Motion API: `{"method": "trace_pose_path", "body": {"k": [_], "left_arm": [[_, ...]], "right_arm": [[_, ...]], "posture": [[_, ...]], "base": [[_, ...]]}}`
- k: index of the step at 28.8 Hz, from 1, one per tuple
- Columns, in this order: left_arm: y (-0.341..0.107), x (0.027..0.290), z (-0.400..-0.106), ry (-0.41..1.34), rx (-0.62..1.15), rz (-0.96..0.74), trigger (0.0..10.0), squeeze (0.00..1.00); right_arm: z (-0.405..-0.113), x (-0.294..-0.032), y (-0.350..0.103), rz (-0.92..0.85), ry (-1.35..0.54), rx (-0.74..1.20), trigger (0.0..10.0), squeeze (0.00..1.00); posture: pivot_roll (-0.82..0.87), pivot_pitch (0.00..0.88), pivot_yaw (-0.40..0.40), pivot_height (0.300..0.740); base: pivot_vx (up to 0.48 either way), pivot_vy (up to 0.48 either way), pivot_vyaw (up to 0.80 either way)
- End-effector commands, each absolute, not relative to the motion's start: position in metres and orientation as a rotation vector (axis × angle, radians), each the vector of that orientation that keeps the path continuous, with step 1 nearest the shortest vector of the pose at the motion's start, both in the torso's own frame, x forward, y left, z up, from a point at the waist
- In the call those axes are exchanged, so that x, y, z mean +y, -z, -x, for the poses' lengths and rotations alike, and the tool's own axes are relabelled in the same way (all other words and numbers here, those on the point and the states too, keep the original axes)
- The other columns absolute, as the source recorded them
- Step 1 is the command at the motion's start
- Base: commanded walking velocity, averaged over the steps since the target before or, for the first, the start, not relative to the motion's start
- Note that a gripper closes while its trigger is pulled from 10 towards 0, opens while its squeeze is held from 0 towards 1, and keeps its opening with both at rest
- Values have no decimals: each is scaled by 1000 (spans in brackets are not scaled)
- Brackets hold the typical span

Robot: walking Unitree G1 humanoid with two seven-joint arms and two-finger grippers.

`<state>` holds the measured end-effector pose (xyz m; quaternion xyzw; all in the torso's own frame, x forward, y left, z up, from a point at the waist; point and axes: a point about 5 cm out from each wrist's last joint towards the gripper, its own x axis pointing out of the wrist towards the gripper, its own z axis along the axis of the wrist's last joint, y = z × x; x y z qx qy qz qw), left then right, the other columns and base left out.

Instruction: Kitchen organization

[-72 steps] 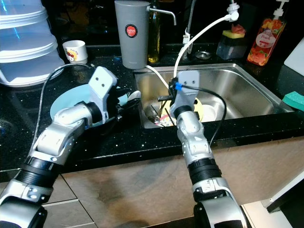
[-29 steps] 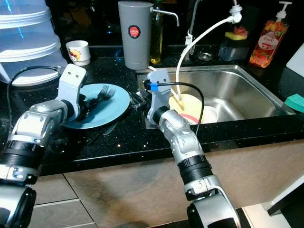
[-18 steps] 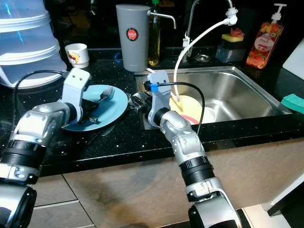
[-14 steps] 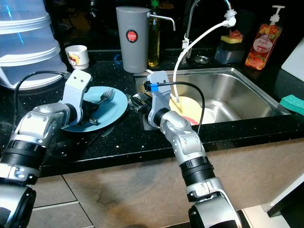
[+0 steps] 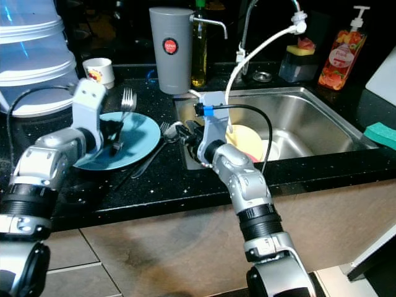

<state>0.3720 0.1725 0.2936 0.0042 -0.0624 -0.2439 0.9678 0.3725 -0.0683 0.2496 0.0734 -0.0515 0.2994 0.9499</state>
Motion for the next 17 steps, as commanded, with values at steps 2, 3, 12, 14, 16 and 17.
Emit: {"method": "trace_pose_path", "body": {"k": [2,3,12,14,16,17], "left_arm": [[-302,157,-363,647,-177,44,0,0],[-301,155,-362,671,-175,56,0,0],[-294,146,-357,753,-176,95,0,0],[-293,145,-358,752,-181,104,0,0],[-292,147,-360,729,-182,105,0,0],[-292,147,-360,729,-182,105,0,0]], "right_arm": [[-372,-69,-260,-167,-615,-125,10000,0],[-372,-69,-260,-169,-617,-127,10000,0],[-370,-68,-268,-223,-634,-149,10000,0],[-369,-68,-271,-253,-638,-158,10000,0],[-369,-68,-275,-292,-642,-170,10000,0],[-369,-68,-275,-292,-642,-170,10000,0]], "posture": [[87,72,-9,740],[87,72,-9,740],[86,71,-6,740],[85,72,-4,740],[85,72,-4,740],[85,72,-4,740]], "base": [[0,0,0],[0,0,0],[0,0,0],[0,0,0],[0,0,0],[0,0,0]]}}
